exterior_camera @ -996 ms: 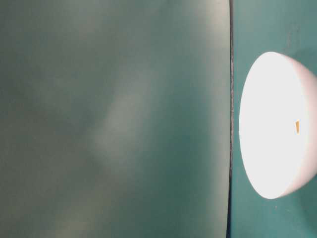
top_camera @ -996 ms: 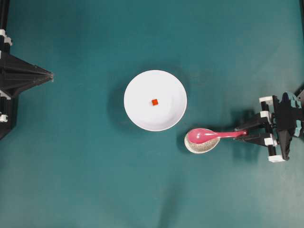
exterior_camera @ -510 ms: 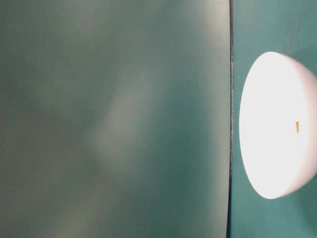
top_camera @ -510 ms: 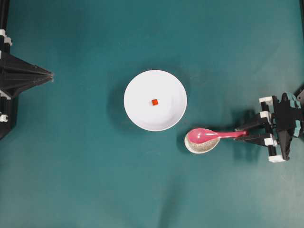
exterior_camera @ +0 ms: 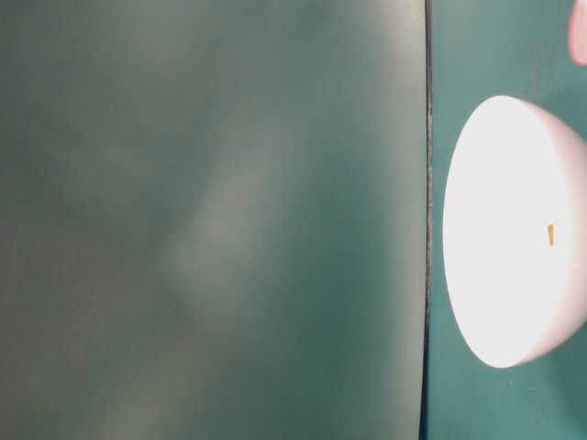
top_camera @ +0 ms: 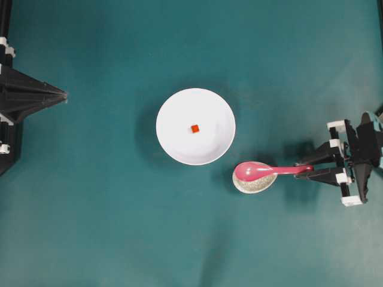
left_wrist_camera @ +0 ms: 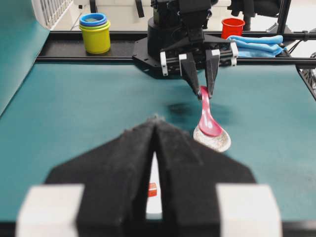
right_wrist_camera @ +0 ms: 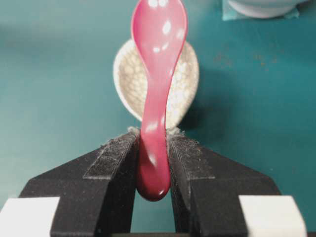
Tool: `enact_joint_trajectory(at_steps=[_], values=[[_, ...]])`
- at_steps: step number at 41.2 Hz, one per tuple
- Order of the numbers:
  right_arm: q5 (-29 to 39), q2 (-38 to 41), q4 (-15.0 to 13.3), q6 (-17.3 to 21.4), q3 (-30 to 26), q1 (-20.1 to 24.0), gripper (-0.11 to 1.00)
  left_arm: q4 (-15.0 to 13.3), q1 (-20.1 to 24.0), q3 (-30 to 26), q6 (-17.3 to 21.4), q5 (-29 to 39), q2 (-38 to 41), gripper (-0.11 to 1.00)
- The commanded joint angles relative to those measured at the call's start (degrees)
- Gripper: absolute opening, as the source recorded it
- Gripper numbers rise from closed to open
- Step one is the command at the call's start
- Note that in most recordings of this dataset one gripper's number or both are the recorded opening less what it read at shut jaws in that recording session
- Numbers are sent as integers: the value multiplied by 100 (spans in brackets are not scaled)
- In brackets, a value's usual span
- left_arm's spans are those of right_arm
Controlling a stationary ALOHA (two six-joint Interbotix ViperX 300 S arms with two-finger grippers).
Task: Grip the spoon and scoop the red block from the bowl with right arm.
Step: 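Close the right gripper on the spoon handle and lift it, then carry the spoon with the right gripper over the white bowl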
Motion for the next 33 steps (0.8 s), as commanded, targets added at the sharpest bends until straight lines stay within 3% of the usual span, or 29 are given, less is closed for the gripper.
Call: enact_joint_trajectory(at_steps=[1,17,33], values=[[220,-334,9,0,-88,18,26,18,18,-167,9,-53,26,0],[1652,-1591,18,-308,-448,-79,26,18,18,-176,9,-62,26,0],[3806,-2795,18,-729,-1178,-870,26,18,18,-176,-62,-26,18,0]])
